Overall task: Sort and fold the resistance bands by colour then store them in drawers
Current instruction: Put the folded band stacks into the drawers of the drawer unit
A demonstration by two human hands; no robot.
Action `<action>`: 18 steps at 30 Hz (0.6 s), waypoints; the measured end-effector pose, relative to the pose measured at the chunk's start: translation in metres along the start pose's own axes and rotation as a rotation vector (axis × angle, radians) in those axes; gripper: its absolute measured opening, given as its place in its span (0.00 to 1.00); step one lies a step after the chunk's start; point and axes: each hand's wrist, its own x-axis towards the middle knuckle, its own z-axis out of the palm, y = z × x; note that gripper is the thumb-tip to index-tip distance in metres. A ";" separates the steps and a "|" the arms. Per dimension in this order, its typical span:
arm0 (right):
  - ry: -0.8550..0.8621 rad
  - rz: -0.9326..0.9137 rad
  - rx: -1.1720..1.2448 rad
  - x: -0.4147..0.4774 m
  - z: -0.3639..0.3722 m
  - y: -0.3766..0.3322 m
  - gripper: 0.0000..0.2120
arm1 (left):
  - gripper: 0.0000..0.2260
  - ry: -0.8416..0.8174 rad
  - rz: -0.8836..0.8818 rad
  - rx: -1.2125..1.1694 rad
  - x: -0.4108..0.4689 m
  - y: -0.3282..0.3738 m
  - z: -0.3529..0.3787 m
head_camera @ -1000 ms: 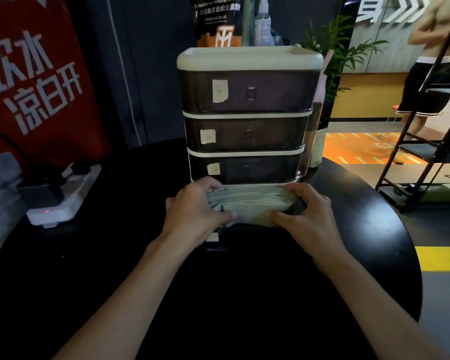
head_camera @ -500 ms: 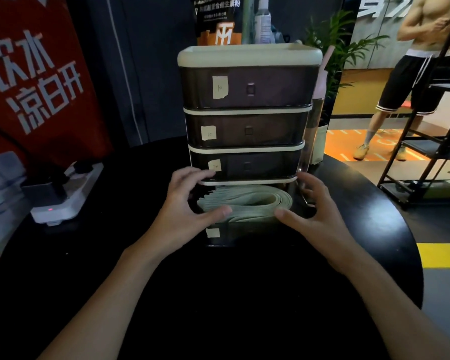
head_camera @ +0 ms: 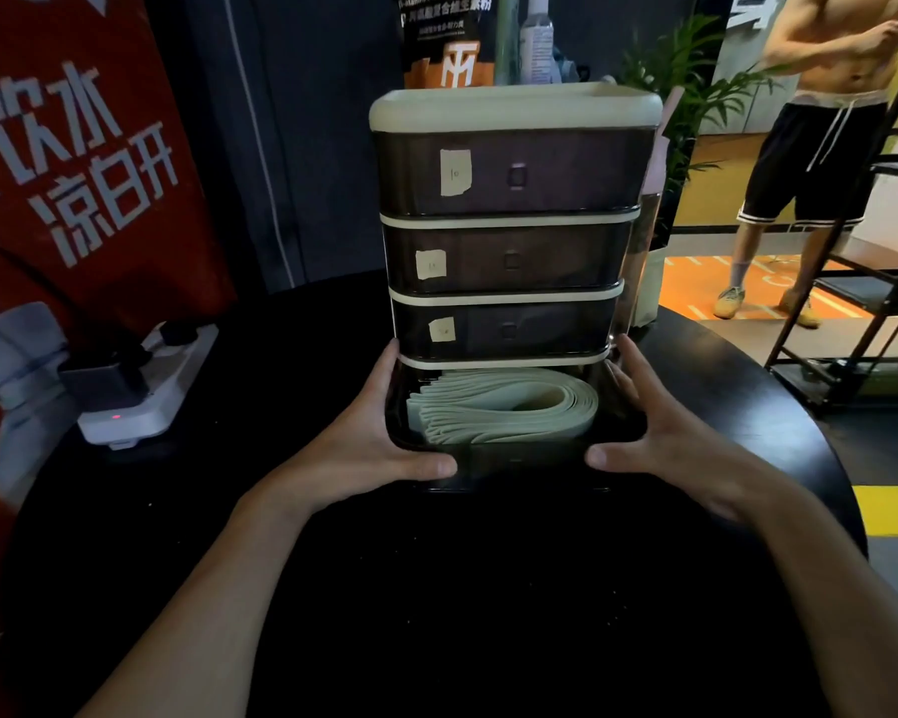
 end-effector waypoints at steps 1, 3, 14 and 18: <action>-0.028 0.004 -0.007 0.001 -0.004 -0.001 0.64 | 0.59 -0.006 0.003 -0.001 0.001 -0.002 -0.001; -0.074 0.031 -0.025 0.004 -0.009 -0.003 0.65 | 0.58 -0.015 0.005 0.005 0.002 -0.004 -0.003; -0.065 0.038 -0.036 0.015 -0.019 -0.001 0.63 | 0.59 0.136 -0.003 0.090 0.008 -0.012 -0.006; 0.005 0.045 0.012 0.021 -0.021 0.003 0.61 | 0.54 0.170 0.005 0.140 0.014 -0.014 -0.003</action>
